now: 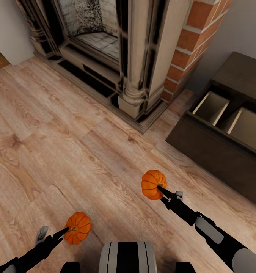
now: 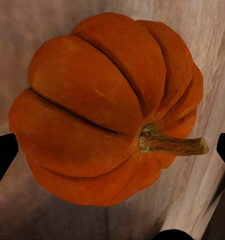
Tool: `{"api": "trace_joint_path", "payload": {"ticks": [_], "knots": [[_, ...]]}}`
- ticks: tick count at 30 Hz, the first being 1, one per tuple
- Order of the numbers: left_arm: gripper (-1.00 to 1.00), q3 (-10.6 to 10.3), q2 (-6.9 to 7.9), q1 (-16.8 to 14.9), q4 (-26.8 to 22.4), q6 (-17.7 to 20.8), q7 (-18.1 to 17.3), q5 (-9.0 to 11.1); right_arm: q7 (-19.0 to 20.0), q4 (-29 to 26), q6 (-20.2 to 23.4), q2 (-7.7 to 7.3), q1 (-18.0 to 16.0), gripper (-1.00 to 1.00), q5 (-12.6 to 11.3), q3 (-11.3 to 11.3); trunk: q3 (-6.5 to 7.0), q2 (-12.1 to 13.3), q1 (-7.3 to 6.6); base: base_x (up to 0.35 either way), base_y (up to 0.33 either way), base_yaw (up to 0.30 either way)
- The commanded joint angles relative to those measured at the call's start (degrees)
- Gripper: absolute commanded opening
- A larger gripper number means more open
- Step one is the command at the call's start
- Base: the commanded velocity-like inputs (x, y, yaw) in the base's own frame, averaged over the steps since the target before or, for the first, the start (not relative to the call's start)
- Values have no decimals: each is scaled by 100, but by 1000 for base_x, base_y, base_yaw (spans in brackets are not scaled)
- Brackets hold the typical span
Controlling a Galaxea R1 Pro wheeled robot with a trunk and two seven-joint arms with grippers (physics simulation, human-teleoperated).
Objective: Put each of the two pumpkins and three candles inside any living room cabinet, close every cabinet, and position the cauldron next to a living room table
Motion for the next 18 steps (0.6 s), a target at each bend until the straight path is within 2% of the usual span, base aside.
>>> {"api": "trace_joint_path", "payload": {"ticks": [1,12,15,18], "knots": [[100,-31,7,-3,0,59,-13,60,12,1,46,-5,-6,-100,-62,26,-3,-1,-1,13,-1,0],[100,-29,11,-3,8,59,15,80,15,1,46,-5,-6,-100,-62,26,-3,-1,-1,2,0,0],[100,-25,5,-3,9,59,164,90,20,1,46,-5,-6,-100,-62,24,-3,-1,-1,0,0,0],[100,-21,-16,-5,5,59,372,100,21,1,46,-5,-6,-100,-62,23,-69,-5,7,0,0,0]]}}
